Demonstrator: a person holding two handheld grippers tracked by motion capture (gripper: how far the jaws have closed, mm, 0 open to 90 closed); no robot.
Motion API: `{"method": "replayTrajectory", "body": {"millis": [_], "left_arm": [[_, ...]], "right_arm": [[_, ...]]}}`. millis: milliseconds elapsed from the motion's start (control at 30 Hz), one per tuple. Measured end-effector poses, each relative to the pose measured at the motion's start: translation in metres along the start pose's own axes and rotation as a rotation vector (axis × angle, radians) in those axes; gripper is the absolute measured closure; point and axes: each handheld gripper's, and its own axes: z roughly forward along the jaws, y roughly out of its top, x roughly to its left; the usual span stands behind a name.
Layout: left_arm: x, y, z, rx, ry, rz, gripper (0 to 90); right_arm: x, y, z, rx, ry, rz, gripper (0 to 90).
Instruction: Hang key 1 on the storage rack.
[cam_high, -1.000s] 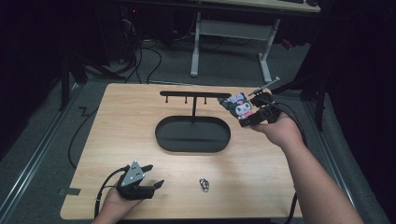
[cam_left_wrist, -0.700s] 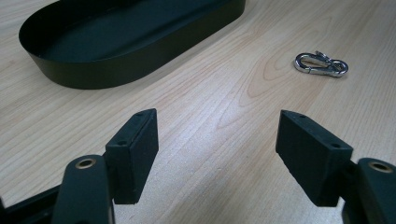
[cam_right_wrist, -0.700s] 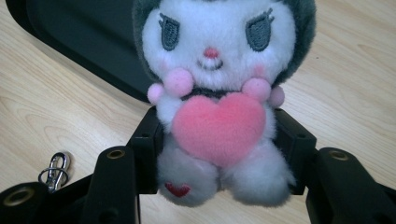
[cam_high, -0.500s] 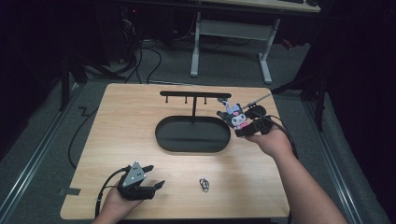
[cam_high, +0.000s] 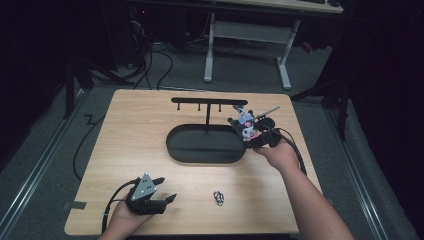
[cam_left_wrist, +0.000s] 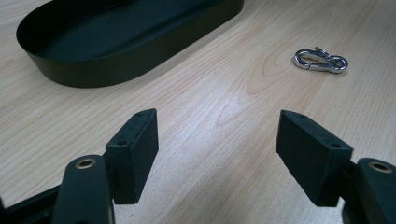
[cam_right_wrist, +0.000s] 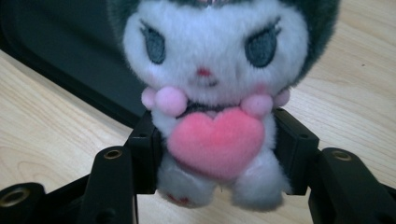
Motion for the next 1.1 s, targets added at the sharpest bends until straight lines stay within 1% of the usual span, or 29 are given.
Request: {"method": "replayTrajectory", "body": {"millis": [100,133,233,267,300,400,433,533,600,633,667,700,733,767,833,933,967,1033,1100], "left_arm": [[0.0,0.0,0.0,0.002,0.002,0.001,30.5],[0.0,0.0,0.0,0.002,0.003,0.001,30.5],[0.001,0.0,0.0,0.003,0.004,0.002,30.5],[0.001,0.0,0.0,0.003,0.005,0.002,30.5],[0.001,0.0,0.0,0.003,0.004,0.002,30.4],[0.001,0.0,0.001,0.003,0.003,0.0,30.5],[0.001,0.0,0.001,0.004,0.002,0.0,30.5],[0.001,0.0,0.001,0.003,0.002,-0.002,30.5],[0.001,0.0,0.001,0.005,0.0,-0.004,30.5],[0.001,0.001,0.001,0.008,-0.003,-0.005,30.6],[0.001,0.001,0.001,0.01,-0.004,-0.007,30.7],[0.001,0.001,0.001,0.008,-0.004,-0.009,30.8],[0.001,0.001,0.001,0.009,-0.006,-0.01,30.9],[0.001,0.001,0.001,0.01,-0.007,-0.01,31.1],[0.0,0.001,0.001,0.011,-0.008,-0.009,31.4],[0.0,0.001,0.002,0.012,-0.009,-0.009,31.7],[0.0,0.001,0.003,0.014,-0.008,-0.009,31.6],[-0.001,0.001,0.004,0.016,-0.009,-0.013,31.5],[-0.001,0.002,0.004,0.015,-0.017,-0.022,31.6]], "right_arm": [[0.0,0.0,0.008,0.005,-0.001,0.005,44.8],[0.0,0.0,0.011,0.01,-0.006,-0.003,44.4],[0.002,0.001,0.015,0.021,-0.002,-0.001,42.8],[0.003,0.001,0.015,0.027,-0.005,-0.002,40.9],[0.003,0.001,0.015,0.017,-0.012,-0.007,39.2],[0.004,-0.001,0.009,-0.008,-0.021,-0.006,36.6],[0.004,-0.001,0.006,-0.009,-0.026,-0.006,36.1],[0.004,-0.006,-0.006,-0.037,-0.042,-0.009,35.5],[0.006,-0.014,-0.016,-0.073,-0.027,-0.009,37.0],[0.006,-0.016,-0.018,-0.081,-0.017,-0.008,37.1],[0.007,-0.022,-0.022,-0.091,-0.002,0.001,37.2],[0.008,-0.028,-0.025,-0.097,-0.006,-0.011,37.6],[0.009,-0.034,-0.029,-0.123,-0.003,-0.018,39.8],[0.008,-0.042,-0.032,-0.148,0.01,-0.009,40.2],[0.008,-0.056,-0.033,-0.177,0.023,-0.004,41.1],[0.013,-0.084,-0.03,-0.218,0.011,-0.017,41.6],[0.013,-0.091,-0.028,-0.234,0.015,-0.019,42.3],[0.016,-0.109,-0.021,-0.265,0.035,0.0,42.4],[0.018,-0.122,-0.014,-0.296,0.044,0.009,42.7]]}}
